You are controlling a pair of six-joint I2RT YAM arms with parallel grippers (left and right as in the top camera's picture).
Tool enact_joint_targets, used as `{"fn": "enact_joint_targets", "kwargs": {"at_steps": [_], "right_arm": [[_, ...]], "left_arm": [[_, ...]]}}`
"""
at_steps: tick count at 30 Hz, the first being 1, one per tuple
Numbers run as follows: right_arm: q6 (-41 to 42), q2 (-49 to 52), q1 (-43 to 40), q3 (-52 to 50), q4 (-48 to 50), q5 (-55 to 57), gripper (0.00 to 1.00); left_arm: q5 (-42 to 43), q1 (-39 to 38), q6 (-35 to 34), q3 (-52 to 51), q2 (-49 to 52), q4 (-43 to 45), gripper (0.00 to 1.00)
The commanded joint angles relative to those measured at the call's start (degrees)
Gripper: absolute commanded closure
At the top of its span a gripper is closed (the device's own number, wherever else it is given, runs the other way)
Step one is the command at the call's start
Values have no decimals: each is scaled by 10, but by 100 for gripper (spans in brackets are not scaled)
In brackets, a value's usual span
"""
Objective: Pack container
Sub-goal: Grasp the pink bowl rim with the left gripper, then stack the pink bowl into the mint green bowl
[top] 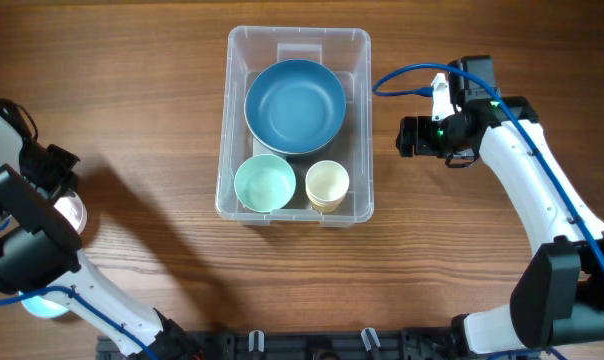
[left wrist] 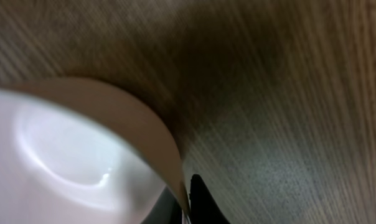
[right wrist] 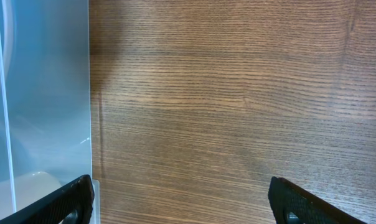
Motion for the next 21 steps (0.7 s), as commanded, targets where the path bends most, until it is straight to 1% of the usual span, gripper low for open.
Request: {"fn": "enact_joint_targets", "kwargs": {"at_steps": [1, 3, 5, 9, 12, 14, 17, 20, 21], "right_arm": [[10, 6, 0, -2, -1, 8, 9], [10, 6, 0, -2, -1, 8, 9], [10, 6, 0, -2, -2, 8, 9], [10, 6, 0, -2, -3, 8, 9], [10, 6, 0, -2, -2, 8, 9], [11, 6, 0, -2, -3, 8, 9], [12, 6, 0, -2, -3, 8, 9], [12, 6, 0, -2, -3, 8, 9], [12, 6, 0, -2, -3, 8, 9]], "left_arm": [[11, -12, 3, 0, 4, 9, 96], [11, -37, 3, 5, -2, 10, 96], [13, -68, 3, 25, -25, -8, 96], [39, -161, 18, 92, -129, -75, 96], [40, -292, 21, 124, -245, -97, 96], [31, -413, 8, 126, -302, -96, 96], [19, -555, -40, 125, -298, -105, 96], [19, -643, -60, 122, -261, -114, 96], [20, -661, -66, 121, -243, -121, 96]]}}
